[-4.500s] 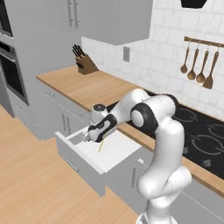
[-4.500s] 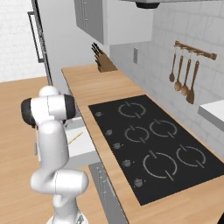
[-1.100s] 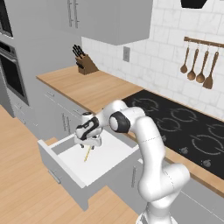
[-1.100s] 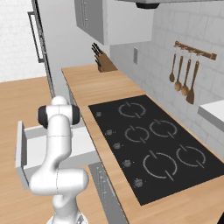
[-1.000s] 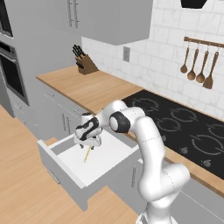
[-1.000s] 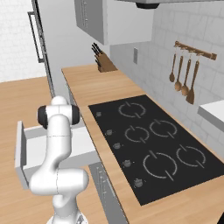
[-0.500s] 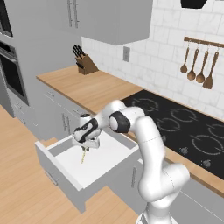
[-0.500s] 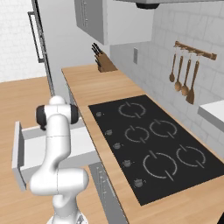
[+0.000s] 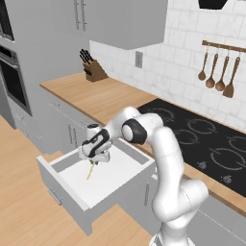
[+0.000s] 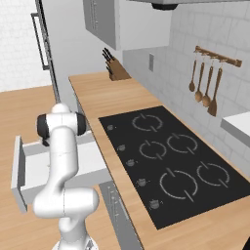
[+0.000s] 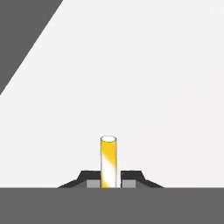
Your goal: Take a straw from the drawer in front and place it inside the glass cup on the dining counter.
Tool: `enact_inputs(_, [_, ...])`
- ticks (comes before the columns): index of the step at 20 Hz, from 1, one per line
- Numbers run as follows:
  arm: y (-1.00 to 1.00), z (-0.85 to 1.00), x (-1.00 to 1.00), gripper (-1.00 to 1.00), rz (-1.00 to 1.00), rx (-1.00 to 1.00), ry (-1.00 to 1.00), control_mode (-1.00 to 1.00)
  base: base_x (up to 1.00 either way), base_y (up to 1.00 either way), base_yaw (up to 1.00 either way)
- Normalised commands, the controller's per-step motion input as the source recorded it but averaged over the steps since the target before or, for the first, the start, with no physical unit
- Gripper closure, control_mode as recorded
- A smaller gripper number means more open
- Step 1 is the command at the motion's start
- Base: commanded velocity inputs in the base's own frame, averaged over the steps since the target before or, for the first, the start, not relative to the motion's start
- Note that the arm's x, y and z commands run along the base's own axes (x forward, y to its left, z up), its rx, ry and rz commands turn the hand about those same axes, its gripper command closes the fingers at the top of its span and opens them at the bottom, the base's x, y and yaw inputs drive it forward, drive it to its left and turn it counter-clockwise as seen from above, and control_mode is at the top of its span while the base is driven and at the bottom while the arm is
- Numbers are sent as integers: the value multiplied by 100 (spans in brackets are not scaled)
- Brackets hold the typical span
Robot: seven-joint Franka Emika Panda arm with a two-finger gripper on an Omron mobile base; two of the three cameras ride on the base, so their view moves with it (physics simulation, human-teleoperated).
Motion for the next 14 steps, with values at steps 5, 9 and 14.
enact_inputs(5, [-7, 100, -19, 100, 6, 7, -20, -100, 0, 0, 0])
enact_inputs(9, [-4, 100, 0, 100, 10, 16, -12, -100, 0, 0, 0])
enact_inputs(14, [-11, 100, 0, 100, 15, 16, -5, -100, 0, 0, 0])
